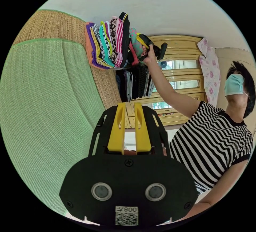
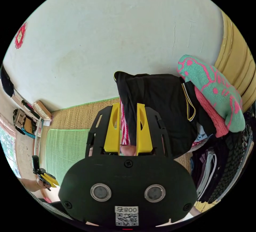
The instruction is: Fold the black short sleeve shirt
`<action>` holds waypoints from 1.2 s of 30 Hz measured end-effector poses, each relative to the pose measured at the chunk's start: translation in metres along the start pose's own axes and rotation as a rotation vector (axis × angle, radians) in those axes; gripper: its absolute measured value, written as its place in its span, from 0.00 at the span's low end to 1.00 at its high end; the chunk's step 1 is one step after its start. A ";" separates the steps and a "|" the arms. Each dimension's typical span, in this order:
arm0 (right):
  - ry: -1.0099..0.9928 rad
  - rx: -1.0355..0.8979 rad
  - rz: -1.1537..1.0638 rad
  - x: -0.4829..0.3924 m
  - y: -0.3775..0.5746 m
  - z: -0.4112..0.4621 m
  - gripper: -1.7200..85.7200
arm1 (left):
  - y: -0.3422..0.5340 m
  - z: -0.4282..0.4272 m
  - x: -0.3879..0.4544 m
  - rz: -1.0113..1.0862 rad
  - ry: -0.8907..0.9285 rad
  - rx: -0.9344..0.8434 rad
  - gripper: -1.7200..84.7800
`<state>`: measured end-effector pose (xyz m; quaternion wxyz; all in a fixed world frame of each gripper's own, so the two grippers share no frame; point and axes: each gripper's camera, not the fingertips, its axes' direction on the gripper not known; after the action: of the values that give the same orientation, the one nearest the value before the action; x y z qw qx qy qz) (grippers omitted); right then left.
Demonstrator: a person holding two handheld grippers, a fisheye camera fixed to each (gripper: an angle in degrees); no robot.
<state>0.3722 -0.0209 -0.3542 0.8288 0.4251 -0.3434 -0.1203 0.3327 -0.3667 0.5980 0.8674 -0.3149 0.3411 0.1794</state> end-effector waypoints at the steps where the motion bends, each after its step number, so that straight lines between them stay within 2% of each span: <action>1: 0.021 0.005 -0.004 0.001 -0.005 0.004 0.13 | -0.002 0.002 -0.002 -0.007 0.005 -0.001 0.07; 4: 0.084 0.004 0.020 0.018 -0.027 0.025 0.12 | -0.011 0.007 -0.007 -0.031 0.037 -0.008 0.07; 10: -0.002 -0.044 0.084 0.055 -0.049 0.066 0.11 | -0.036 0.013 -0.015 -0.037 0.060 -0.040 0.07; 16: -0.013 -0.063 0.077 0.066 -0.059 0.084 0.04 | -0.050 0.006 -0.023 -0.052 0.075 -0.040 0.07; 26: -0.170 0.045 0.140 0.102 -0.062 0.044 0.01 | -0.063 -0.020 -0.031 -0.075 0.096 -0.004 0.05; 31: -0.175 0.052 0.127 0.110 -0.069 0.032 0.01 | -0.067 -0.029 -0.034 -0.080 0.113 0.013 0.04; 36: -0.359 0.123 0.186 0.134 -0.063 0.004 0.01 | -0.073 -0.036 -0.035 -0.072 0.122 0.021 0.04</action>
<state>0.4742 -0.1274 -0.3392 0.7343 0.4130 -0.5301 -0.0959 0.3299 -0.4481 0.6332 0.8541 -0.3282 0.3837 0.1248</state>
